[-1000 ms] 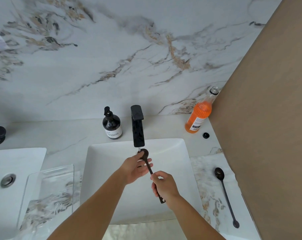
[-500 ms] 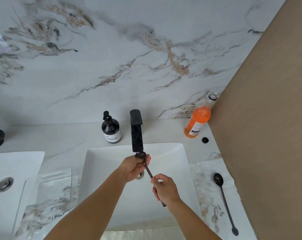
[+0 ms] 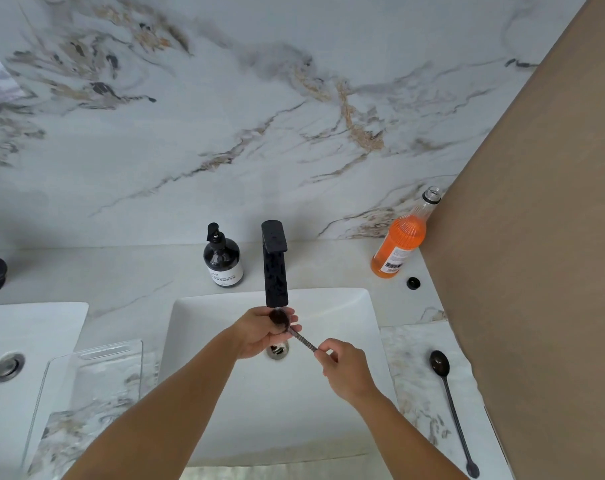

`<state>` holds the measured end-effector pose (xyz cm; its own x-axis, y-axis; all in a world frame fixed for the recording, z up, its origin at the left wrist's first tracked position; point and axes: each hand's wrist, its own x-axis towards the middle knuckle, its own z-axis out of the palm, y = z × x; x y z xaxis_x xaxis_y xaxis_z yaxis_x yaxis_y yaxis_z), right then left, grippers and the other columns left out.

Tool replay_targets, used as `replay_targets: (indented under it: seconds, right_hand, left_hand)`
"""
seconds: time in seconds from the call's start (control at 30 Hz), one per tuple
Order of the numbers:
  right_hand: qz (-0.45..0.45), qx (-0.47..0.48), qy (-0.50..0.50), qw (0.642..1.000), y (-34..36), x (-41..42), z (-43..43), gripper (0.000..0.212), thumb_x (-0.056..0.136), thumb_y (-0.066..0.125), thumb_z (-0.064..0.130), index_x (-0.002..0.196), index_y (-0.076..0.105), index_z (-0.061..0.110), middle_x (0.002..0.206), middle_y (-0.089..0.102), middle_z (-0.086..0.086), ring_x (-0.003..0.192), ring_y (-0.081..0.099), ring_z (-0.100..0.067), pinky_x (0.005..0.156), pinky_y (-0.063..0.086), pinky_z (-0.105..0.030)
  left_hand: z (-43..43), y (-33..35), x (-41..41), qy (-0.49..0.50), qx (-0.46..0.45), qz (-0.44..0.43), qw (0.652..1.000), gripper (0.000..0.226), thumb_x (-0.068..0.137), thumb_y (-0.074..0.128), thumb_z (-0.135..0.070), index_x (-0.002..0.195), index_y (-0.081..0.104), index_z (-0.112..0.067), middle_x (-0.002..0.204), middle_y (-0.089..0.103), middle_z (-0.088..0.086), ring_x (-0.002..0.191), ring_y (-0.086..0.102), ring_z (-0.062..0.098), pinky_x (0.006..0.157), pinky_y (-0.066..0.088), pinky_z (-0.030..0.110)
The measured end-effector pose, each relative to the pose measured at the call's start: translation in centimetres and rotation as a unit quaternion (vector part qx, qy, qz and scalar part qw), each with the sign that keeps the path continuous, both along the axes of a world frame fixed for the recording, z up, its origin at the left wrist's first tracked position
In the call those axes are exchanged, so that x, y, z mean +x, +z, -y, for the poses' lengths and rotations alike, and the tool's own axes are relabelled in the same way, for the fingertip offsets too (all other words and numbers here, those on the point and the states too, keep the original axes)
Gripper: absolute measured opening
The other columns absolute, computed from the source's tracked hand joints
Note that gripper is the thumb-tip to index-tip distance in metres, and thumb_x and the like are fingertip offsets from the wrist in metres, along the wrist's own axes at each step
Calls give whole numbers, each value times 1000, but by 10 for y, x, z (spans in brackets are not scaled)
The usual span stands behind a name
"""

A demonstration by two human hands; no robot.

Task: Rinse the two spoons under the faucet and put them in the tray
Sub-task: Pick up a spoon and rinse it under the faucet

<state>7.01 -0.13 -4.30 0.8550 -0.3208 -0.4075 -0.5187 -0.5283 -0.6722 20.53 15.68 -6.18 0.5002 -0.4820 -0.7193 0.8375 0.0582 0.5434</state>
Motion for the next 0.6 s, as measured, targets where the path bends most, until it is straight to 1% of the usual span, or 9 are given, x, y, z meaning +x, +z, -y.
replay_targets:
  seconds: [0.07,0.13,0.2,0.27,0.33,0.4,0.43,0.5,0.6]
  right_hand:
    - [18,-65,30,997,5,5,7,16,96,57,27,84,63,20,56,53,3,48,43,-16,50,37,-28]
    - [42,-179,65,981,11,13,8,17,99,51,29,89,61,20,63,51,5,55,46,-16,51,36,-28]
    - [47,-265,81,960,16,19,2,17,101,46,27,96,60,18,73,50,3,63,48,-19,54,38,-29]
    - [36,-300,89,949,17,20,-7,16,101,46,20,107,60,18,82,53,-1,71,52,-21,57,38,-29]
    - [14,-308,103,946,15,16,-17,24,97,49,9,118,57,17,95,59,-6,86,59,-23,62,42,-30]
    - [4,-302,103,948,13,12,-23,35,92,51,2,124,54,16,103,60,-8,95,59,-24,70,48,-32]
    - [4,-303,101,948,12,10,-25,39,90,52,0,126,53,15,105,59,-9,97,58,-24,74,50,-32]
    - [7,-319,107,942,7,7,-27,43,91,51,0,131,50,16,107,58,-8,99,56,-24,81,51,-33]
    - [3,-323,130,938,-1,0,-30,56,92,49,0,144,37,15,114,53,-10,105,51,-26,89,47,-35]
  left_hand:
    - [6,1,-3,62,-31,-23,997,22,93,45,17,103,62,8,99,66,21,94,69,30,69,64,30]
    - [16,-1,-8,123,-35,-53,990,13,99,49,1,98,62,1,87,68,16,87,68,22,66,63,23]
    - [28,-3,-12,157,-30,-91,983,21,102,48,-13,89,63,-7,76,71,10,83,67,17,59,61,21]
    - [36,-3,-12,168,-51,-124,977,28,103,43,-12,80,58,-13,67,70,4,70,67,15,49,56,24]
    - [43,-2,-10,184,-89,-148,968,32,100,36,-1,74,50,-12,60,64,3,54,61,15,49,49,26]
    - [44,-2,-8,220,-116,-175,953,31,97,31,6,78,51,-9,66,64,9,54,56,15,59,47,27]
    - [43,-5,-8,240,-128,-187,944,32,97,29,8,84,54,-7,71,66,12,55,59,15,60,48,28]
    - [36,-11,-7,260,-141,-202,933,34,96,28,14,94,58,-3,80,68,17,56,66,19,54,55,29]
    - [24,-18,-7,271,-137,-195,933,27,97,37,13,99,59,-4,90,66,19,70,63,24,54,59,30]
